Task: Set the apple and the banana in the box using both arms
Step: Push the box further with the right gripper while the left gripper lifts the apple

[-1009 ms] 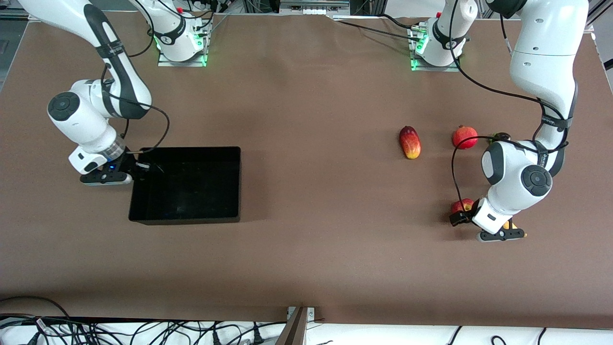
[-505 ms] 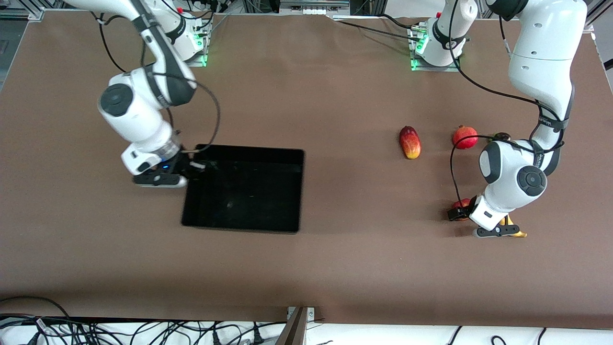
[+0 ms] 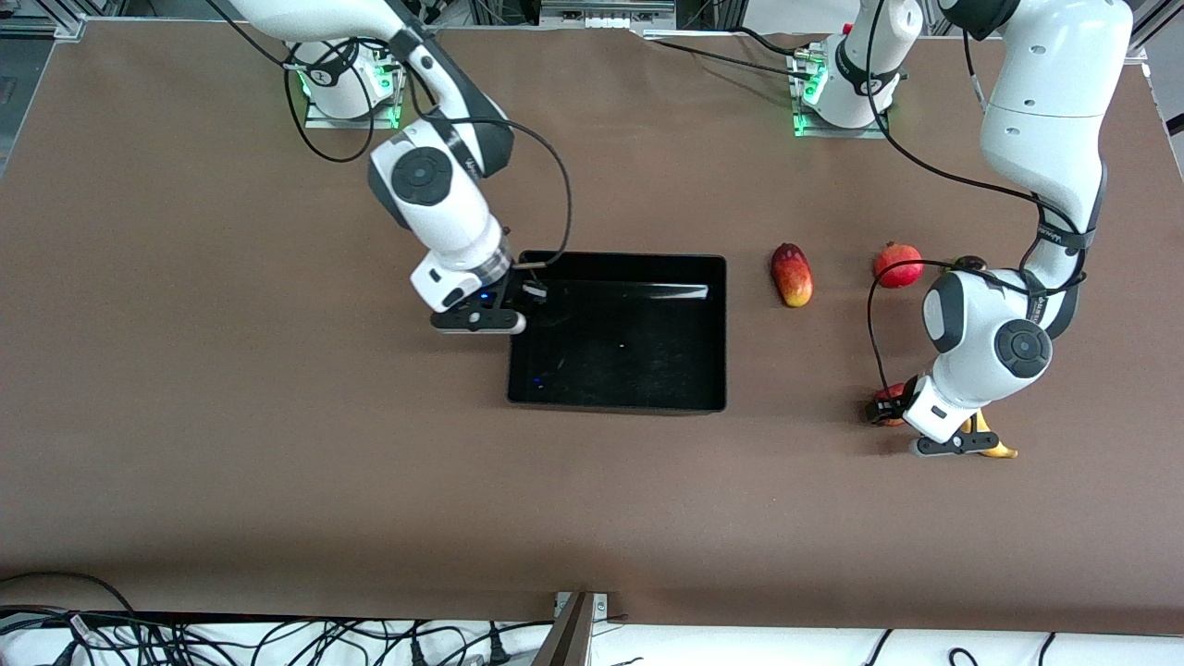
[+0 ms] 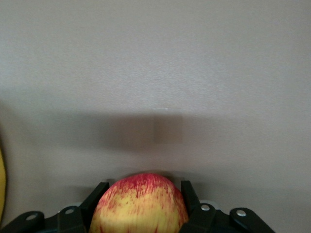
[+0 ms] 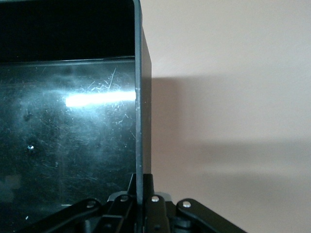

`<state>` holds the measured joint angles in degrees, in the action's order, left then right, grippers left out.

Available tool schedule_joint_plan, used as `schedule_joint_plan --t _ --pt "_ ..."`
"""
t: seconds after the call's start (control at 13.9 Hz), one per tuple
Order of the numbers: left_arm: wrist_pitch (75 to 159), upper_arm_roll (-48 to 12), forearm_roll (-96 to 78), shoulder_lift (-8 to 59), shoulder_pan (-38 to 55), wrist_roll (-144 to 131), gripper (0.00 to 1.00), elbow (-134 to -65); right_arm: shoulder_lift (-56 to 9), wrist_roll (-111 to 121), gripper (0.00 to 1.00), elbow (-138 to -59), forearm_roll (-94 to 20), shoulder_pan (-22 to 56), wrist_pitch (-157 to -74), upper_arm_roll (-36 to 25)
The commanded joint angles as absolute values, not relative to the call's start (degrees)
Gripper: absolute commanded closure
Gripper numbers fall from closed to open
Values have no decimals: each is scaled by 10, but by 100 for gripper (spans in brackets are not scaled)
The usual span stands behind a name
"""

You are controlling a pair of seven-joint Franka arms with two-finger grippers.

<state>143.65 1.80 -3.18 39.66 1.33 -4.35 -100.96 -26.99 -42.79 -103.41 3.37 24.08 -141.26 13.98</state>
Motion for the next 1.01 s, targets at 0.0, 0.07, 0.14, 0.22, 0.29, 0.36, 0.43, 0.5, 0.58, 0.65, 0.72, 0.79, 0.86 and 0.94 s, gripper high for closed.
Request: schedule_joint_plan --t 0.0,0.07,0.14,0.22,0.29,0.36,0.43,0.5,0.58,0.65,0.72,0.79,0.86,0.94 --pt "1368 13 -36 340 17 -45 100 -1018 -324 -469 100 -957 39 313 -1405 90" --pt "1331 12 -36 316 18 -45 100 -1016 -342 -482 100 -938 40 339 -1404 69" --pt "1294 11 -36 294 25 -47 100 -1009 -359 -503 100 -928 41 364 -1404 52" --pt "1258 10 -36 274 28 -55 100 -1003 -376 -526 100 -914 48 392 -1404 35" --pt "1230 9 -36 261 33 -70 100 -995 -387 -541 100 -901 59 415 -1404 17" --pt "1203 4 -36 252 42 -89 100 -985 -398 -550 100 -895 65 434 -1404 6" --pt "1188 -4 -36 250 46 -104 100 -974 -407 -553 100 -892 66 445 -1404 -1" --pt "1180 -19 -37 247 53 -138 100 -967 -415 -553 100 -886 67 453 -1404 -2" --pt "1178 -32 -36 245 59 -182 100 -966 -419 -552 100 -883 71 456 -1406 -5" --pt "1179 -46 -36 245 65 -216 100 -965 -420 -551 100 -883 77 456 -1407 -6" --pt "1180 -51 -36 247 85 -243 100 -965 -420 -551 1 -882 79 456 -1408 -6" --pt "1183 -53 -36 248 101 -267 100 -965 -418 -548 0 -882 85 456 -1408 -6" --pt "1183 -53 -37 249 116 -285 100 -965 -416 -545 0 -881 86 455 -1407 -7" --pt "1183 -54 -41 250 134 -294 100 -965 -411 -540 0 -881 85 452 -1406 -8"
